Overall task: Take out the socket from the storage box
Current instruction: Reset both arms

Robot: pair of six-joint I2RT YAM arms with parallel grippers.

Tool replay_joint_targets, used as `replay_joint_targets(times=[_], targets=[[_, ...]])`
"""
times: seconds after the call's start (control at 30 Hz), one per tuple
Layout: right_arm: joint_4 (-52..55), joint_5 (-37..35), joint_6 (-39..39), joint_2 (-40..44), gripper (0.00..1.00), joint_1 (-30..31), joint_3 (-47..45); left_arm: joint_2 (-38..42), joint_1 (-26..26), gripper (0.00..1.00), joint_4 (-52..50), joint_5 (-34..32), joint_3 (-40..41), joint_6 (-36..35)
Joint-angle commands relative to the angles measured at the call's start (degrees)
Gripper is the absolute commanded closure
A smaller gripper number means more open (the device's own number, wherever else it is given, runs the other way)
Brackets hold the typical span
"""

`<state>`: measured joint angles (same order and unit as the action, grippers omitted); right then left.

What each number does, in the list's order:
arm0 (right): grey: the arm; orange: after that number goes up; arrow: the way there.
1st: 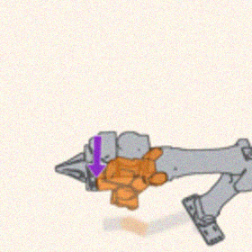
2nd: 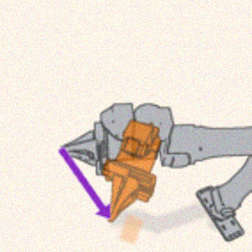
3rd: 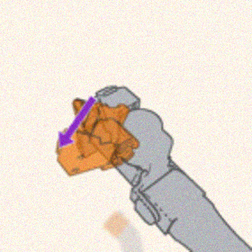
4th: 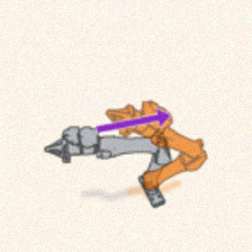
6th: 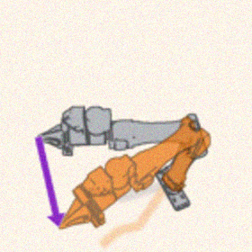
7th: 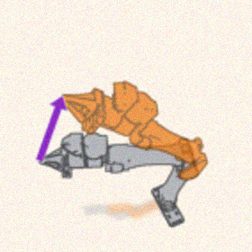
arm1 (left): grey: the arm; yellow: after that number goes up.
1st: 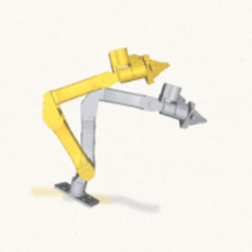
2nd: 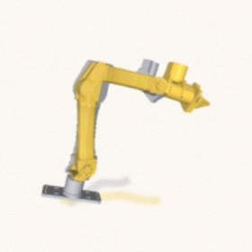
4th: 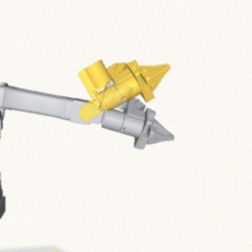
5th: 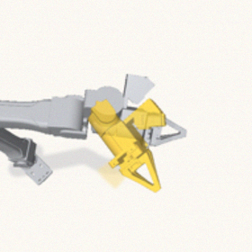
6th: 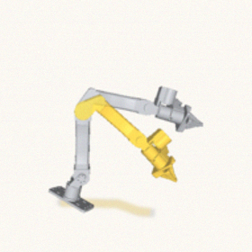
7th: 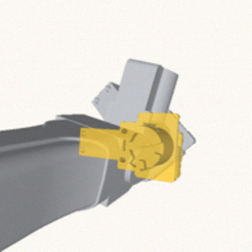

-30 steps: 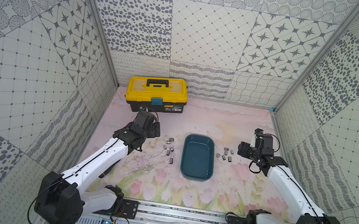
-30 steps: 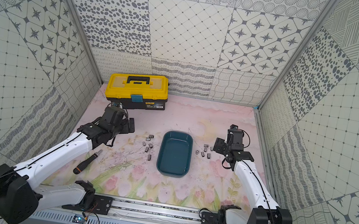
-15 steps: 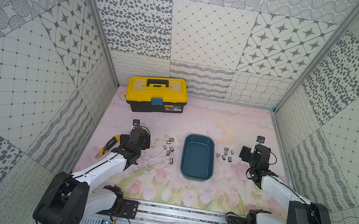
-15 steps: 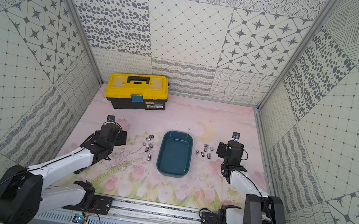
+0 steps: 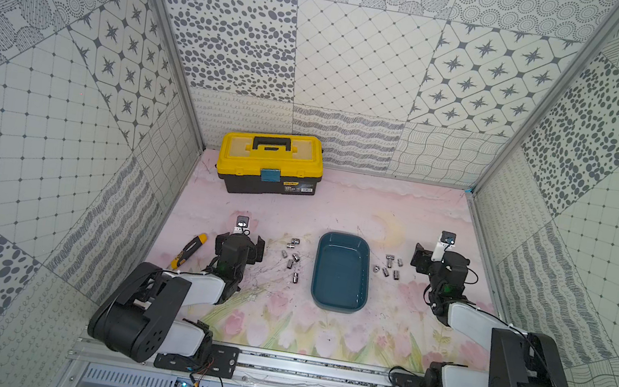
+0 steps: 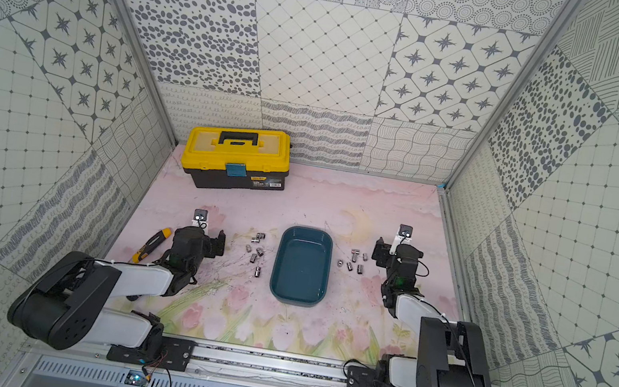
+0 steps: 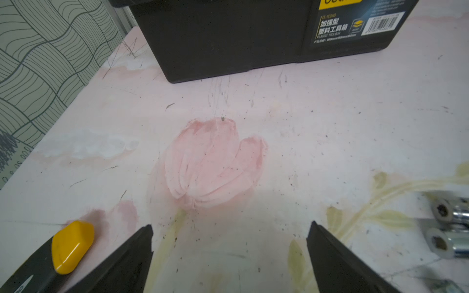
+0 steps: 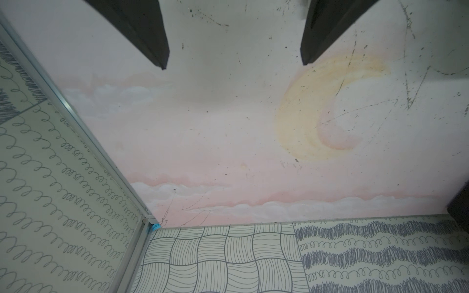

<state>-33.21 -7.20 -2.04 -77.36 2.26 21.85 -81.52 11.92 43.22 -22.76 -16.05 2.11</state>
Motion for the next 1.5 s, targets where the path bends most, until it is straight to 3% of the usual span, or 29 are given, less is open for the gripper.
replay_joint_targets(times=[0.0, 0.13, 0.2, 0.37, 0.47, 0.57, 1.3, 1.47], targets=[[-3.49, 4.00, 0.81, -2.45, 0.12, -0.72, 2.80, -5.75, -3.12, 0.01, 19.39, 7.51, 0.28, -3.39], [-3.08, 5.83, 0.90, -3.06, 0.07, -1.08, 3.55, -10.94, -4.07, 0.01, 23.55, 8.86, -0.27, -3.86], [-4.18, 7.37, 0.81, -3.28, 0.06, -1.11, 3.23, -9.24, -4.12, 0.01, 17.42, 9.94, -1.76, -2.53], [-21.39, 12.07, 1.49, -12.58, 0.02, -1.12, -0.95, -9.43, -5.33, 0.01, 13.83, 10.43, -3.90, -1.81], [-14.29, 9.14, 0.62, -11.63, 0.02, -1.12, 1.91, -9.44, -5.31, 0.01, 13.54, 9.92, -4.06, -1.63], [-14.11, 9.04, 0.62, -11.80, 0.02, -1.12, 2.06, -9.62, -5.26, 0.01, 13.00, 8.67, -4.57, -1.21], [-15.36, 9.14, 0.62, -11.59, 0.02, -1.12, 1.31, -9.70, -5.33, 0.01, 13.23, 8.48, -4.57, -1.32], [-20.72, 8.75, 0.55, -11.30, 0.02, -1.12, -1.83, -9.77, -5.33, 0.01, 20.27, 9.01, -0.92, -1.64]])
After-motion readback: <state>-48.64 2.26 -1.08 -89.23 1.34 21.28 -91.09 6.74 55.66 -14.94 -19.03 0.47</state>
